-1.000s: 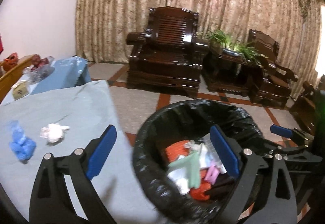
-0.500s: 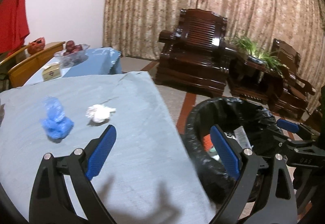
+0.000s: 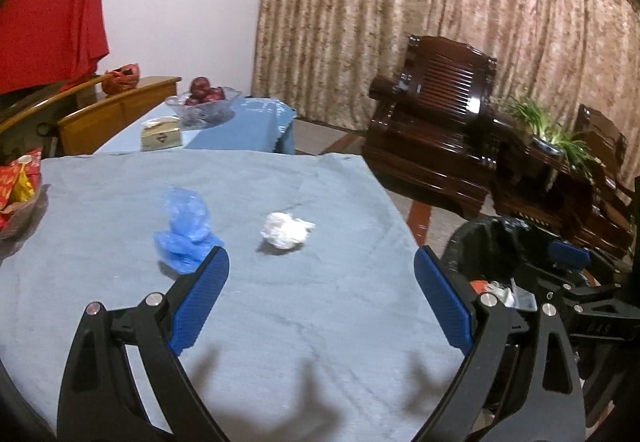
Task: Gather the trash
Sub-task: 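Move both tools back over the table toward the blue bag and tissue, then grasp the white tissue ball with the right tool while the left grasps the blue bag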
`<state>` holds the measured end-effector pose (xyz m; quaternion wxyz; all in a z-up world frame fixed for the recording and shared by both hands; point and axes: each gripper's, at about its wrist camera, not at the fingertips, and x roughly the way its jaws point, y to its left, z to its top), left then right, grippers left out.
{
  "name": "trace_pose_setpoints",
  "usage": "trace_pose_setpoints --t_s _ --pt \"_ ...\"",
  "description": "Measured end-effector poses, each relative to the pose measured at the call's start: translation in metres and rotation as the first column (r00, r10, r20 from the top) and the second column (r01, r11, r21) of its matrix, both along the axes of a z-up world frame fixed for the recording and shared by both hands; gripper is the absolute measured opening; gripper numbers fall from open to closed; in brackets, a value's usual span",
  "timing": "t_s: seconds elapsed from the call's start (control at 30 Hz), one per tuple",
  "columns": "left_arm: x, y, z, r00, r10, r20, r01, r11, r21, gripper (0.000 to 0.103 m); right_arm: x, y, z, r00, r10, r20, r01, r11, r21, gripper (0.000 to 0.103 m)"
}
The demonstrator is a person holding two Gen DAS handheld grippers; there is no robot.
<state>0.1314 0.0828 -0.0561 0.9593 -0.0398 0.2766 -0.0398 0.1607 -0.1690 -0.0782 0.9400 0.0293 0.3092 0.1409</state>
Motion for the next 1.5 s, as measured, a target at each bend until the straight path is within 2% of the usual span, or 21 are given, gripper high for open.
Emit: trace_pose_setpoints --t_s 0.47,0.7,0.87,1.03,1.3,1.5 --pt "0.016 0.054 -0.004 0.997 0.078 -0.007 -0.078 0.997 -0.003 0.091 0.044 0.070 -0.006 0.997 0.081 -0.004 -0.082 0.996 -0.025 0.097" --pt "0.041 0.095 -0.031 0.987 0.153 -0.047 -0.152 0.988 0.036 0.091 0.088 0.105 -0.027 0.995 0.095 -0.033 -0.097 0.994 -0.049 0.097" --pt "0.065 0.129 -0.054 0.976 0.198 -0.093 -0.193 0.979 0.063 0.091 0.127 0.134 -0.050 0.991 0.102 -0.090 -0.110 0.990 -0.088 0.097" --pt "0.081 0.153 -0.071 0.965 0.229 -0.129 -0.222 0.973 0.064 0.091 0.154 0.161 -0.066 0.984 0.131 -0.119 -0.143 0.985 -0.098 0.097" --pt "0.092 0.164 -0.083 0.959 0.240 -0.150 -0.233 0.971 0.060 0.091 0.191 0.195 -0.092 0.975 0.141 -0.170 -0.160 0.982 -0.102 0.097" --pt "0.104 0.162 -0.092 0.960 0.224 -0.170 -0.218 0.975 0.054 0.091 0.206 0.201 -0.110 0.965 0.137 -0.225 -0.163 0.981 -0.104 0.097"
